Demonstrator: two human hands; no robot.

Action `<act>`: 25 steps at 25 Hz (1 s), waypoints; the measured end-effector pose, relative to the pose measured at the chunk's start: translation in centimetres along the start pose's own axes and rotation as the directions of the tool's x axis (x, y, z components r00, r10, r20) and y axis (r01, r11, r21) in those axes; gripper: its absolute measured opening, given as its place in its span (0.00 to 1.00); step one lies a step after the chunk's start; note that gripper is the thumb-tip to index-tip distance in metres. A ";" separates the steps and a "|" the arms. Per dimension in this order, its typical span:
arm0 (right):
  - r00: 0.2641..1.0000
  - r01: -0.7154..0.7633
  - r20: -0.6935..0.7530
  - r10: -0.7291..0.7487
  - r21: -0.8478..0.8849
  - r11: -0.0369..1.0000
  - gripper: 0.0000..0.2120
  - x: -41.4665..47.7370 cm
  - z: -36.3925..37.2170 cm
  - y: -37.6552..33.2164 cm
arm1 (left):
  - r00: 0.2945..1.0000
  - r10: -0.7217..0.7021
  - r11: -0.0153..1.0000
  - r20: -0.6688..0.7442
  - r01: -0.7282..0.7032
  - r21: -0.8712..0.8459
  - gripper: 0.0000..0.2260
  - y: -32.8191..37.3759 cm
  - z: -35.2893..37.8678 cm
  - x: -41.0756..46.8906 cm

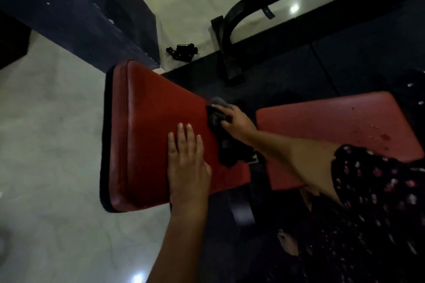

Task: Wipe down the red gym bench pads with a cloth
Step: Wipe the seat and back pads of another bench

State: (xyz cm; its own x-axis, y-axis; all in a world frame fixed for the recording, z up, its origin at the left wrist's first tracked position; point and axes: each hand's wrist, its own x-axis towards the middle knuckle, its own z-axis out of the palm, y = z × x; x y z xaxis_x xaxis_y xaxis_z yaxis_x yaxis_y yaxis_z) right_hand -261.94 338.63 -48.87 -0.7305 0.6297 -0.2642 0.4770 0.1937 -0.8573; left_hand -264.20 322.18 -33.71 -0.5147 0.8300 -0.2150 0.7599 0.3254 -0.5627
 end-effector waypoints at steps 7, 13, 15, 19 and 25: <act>0.991 -0.136 0.005 0.136 0.080 0.987 0.24 7.1 0.0 0.7 | 0.995 -0.016 0.994 -0.094 0.026 0.107 0.28 0.2 1.0 0.0; 0.990 -0.144 0.026 0.142 0.165 0.976 0.27 -2.0 3.0 4.2 | 0.999 -0.018 1.000 -0.027 0.019 0.025 0.28 1.4 0.6 0.9; 0.993 -0.110 0.052 0.103 0.166 0.980 0.31 -6.0 4.4 5.7 | 1.000 0.019 0.999 -0.002 -0.020 -0.036 0.27 2.4 0.6 2.7; 0.995 -0.073 0.084 0.057 0.198 0.977 0.35 -13.8 6.7 7.7 | 0.999 0.040 0.999 0.022 -0.039 -0.031 0.27 4.3 1.9 6.0; 0.994 -0.050 0.103 0.028 0.220 0.974 0.34 -15.6 8.3 10.5 | 0.992 0.054 0.971 0.116 -0.080 0.225 0.32 4.6 4.3 6.2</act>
State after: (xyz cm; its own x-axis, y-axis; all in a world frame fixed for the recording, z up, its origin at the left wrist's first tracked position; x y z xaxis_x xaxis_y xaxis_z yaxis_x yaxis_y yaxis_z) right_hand -249.54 324.58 -57.39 -0.7636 0.5538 -0.3320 0.3938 -0.0080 -0.9192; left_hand -265.59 326.84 -41.11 -0.5153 0.7881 -0.3367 0.6895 0.1479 -0.7090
